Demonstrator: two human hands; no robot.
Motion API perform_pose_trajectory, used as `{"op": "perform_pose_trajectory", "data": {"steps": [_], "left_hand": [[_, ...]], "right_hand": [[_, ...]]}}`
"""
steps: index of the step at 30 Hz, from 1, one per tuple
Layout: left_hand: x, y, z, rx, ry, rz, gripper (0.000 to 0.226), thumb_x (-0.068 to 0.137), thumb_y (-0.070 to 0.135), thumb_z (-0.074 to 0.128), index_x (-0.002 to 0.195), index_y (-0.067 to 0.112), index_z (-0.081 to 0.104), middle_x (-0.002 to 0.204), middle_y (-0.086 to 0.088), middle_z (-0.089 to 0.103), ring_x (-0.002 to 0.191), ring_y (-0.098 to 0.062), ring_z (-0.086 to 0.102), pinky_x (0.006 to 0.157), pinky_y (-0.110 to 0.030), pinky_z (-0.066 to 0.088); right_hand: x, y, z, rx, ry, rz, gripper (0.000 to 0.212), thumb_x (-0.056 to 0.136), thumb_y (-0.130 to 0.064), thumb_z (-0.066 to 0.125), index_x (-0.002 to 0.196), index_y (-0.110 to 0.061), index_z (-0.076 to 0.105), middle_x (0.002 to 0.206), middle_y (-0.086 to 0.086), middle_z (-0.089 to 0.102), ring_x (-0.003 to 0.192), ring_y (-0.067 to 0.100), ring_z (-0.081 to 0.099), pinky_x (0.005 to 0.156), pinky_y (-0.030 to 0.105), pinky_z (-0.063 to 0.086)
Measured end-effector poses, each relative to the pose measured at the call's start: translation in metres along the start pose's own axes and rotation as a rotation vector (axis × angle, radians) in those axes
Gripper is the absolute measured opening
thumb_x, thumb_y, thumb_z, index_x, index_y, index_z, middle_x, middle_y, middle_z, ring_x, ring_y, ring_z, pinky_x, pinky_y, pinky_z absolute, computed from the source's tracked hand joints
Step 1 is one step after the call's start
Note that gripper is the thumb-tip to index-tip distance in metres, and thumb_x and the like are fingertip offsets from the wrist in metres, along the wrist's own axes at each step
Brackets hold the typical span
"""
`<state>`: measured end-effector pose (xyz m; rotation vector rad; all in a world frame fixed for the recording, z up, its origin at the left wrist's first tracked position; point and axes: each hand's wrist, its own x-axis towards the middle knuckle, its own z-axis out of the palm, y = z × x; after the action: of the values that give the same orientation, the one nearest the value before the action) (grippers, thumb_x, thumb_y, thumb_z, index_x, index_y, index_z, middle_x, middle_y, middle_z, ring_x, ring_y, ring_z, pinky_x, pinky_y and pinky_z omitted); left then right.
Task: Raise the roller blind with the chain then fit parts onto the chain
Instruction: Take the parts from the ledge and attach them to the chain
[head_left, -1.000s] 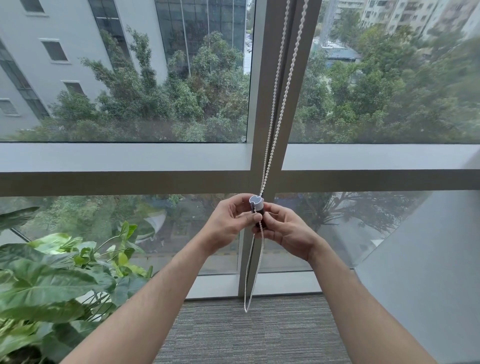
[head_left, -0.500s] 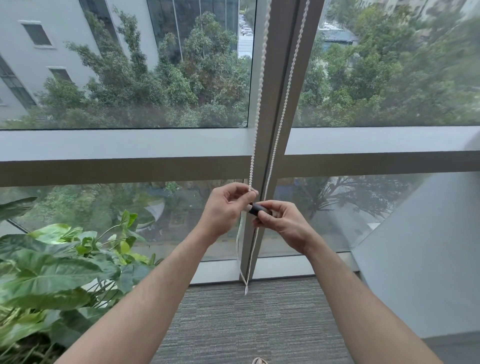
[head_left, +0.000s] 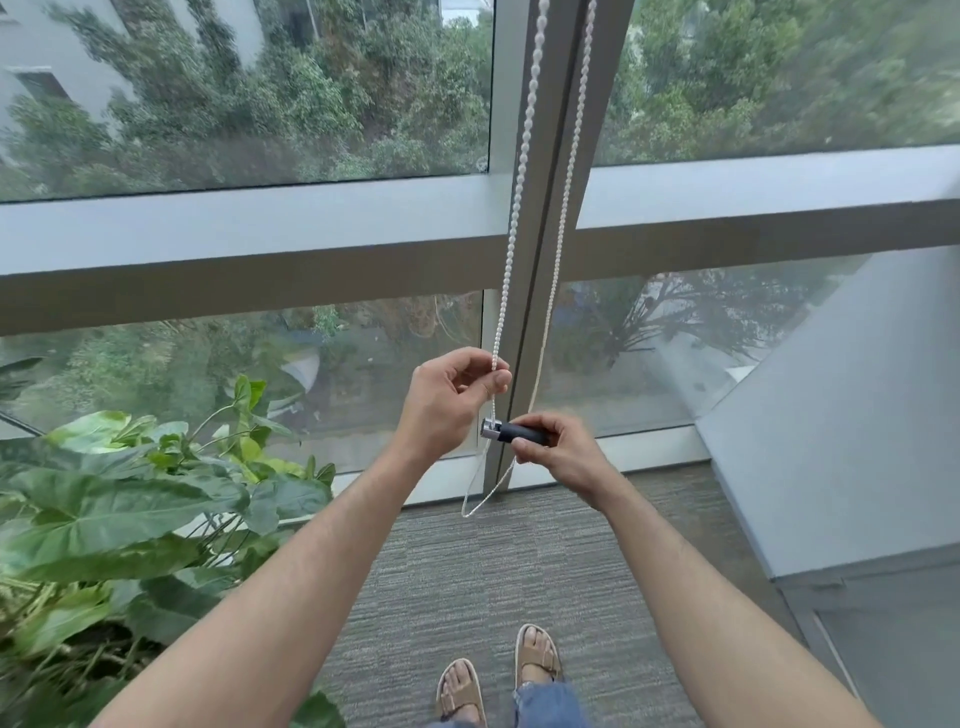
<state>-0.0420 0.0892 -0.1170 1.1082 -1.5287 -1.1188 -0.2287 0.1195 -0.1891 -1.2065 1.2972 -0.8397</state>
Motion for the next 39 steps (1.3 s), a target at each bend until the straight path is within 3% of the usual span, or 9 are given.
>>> {"op": "perform_pose_trajectory", "data": {"steps": [3,7,12,17,23,28,30,39], "left_hand": [[-0.002,-0.01,0.002,0.004,-0.015,-0.014,0.021,0.085,0.009,0.075,0.084,0.03,0.073,0.073,0.006,0.074,0.072,-0.014,0.069,0.077,-0.048,0.059],[-0.002,-0.021,0.004,0.003,-0.023,-0.015,0.02,0.084,0.012,0.076,0.082,0.032,0.074,0.073,0.007,0.074,0.072,-0.02,0.068,0.076,-0.054,0.059],[-0.002,-0.039,0.015,-0.013,-0.007,-0.022,0.017,0.081,0.018,0.077,0.082,0.035,0.075,0.074,0.009,0.075,0.073,-0.015,0.069,0.073,-0.046,0.06],[0.0,-0.064,0.038,-0.037,0.01,-0.025,0.023,0.082,0.01,0.077,0.081,0.033,0.075,0.074,0.011,0.074,0.074,-0.012,0.068,0.075,-0.042,0.059],[0.009,-0.102,0.062,-0.068,0.047,0.021,0.017,0.083,0.007,0.076,0.085,0.023,0.073,0.072,0.011,0.073,0.071,-0.011,0.068,0.073,-0.036,0.058],[0.01,-0.143,0.077,-0.087,0.055,0.086,0.012,0.082,0.01,0.077,0.089,0.02,0.074,0.077,0.003,0.074,0.072,-0.015,0.069,0.072,-0.036,0.058],[0.009,-0.159,0.081,-0.094,0.06,0.101,0.013,0.082,0.012,0.078,0.088,0.023,0.074,0.076,0.006,0.074,0.072,-0.015,0.069,0.071,-0.036,0.058],[0.004,-0.221,0.091,-0.062,0.061,0.145,0.012,0.079,0.023,0.078,0.089,0.028,0.074,0.077,0.008,0.075,0.076,-0.019,0.071,0.076,-0.055,0.059]], "right_hand": [[-0.001,0.023,0.007,0.004,0.029,0.04,0.025,0.085,-0.001,0.072,0.097,-0.023,0.07,0.088,0.002,0.072,0.078,0.014,0.067,0.083,0.033,0.056],[0.0,0.047,0.012,-0.007,0.062,0.076,0.025,0.085,-0.001,0.072,0.103,-0.018,0.071,0.096,0.005,0.072,0.084,0.014,0.065,0.08,0.031,0.056],[0.005,0.087,0.012,-0.048,0.034,0.118,0.031,0.087,0.0,0.07,0.117,-0.007,0.069,0.111,0.014,0.072,0.093,0.015,0.064,0.088,0.031,0.054],[0.012,0.139,0.009,-0.103,0.061,0.142,0.029,0.086,-0.006,0.072,0.114,-0.016,0.071,0.107,0.001,0.073,0.094,0.01,0.065,0.091,0.027,0.052],[0.028,0.21,0.01,-0.215,0.049,0.168,0.027,0.085,-0.011,0.075,0.11,-0.018,0.071,0.105,-0.002,0.072,0.098,0.018,0.066,0.091,0.032,0.053],[0.046,0.268,0.011,-0.215,0.068,0.179,0.027,0.083,-0.016,0.077,0.105,-0.028,0.068,0.102,-0.01,0.068,0.097,0.01,0.064,0.086,0.022,0.049],[0.053,0.291,0.011,-0.216,0.083,0.186,0.028,0.083,-0.017,0.077,0.109,-0.024,0.069,0.105,-0.006,0.069,0.098,0.012,0.064,0.089,0.025,0.05],[0.088,0.38,0.022,-0.242,0.113,0.226,0.028,0.085,-0.017,0.075,0.111,-0.026,0.068,0.107,-0.007,0.069,0.1,0.011,0.062,0.093,0.028,0.049]]}}
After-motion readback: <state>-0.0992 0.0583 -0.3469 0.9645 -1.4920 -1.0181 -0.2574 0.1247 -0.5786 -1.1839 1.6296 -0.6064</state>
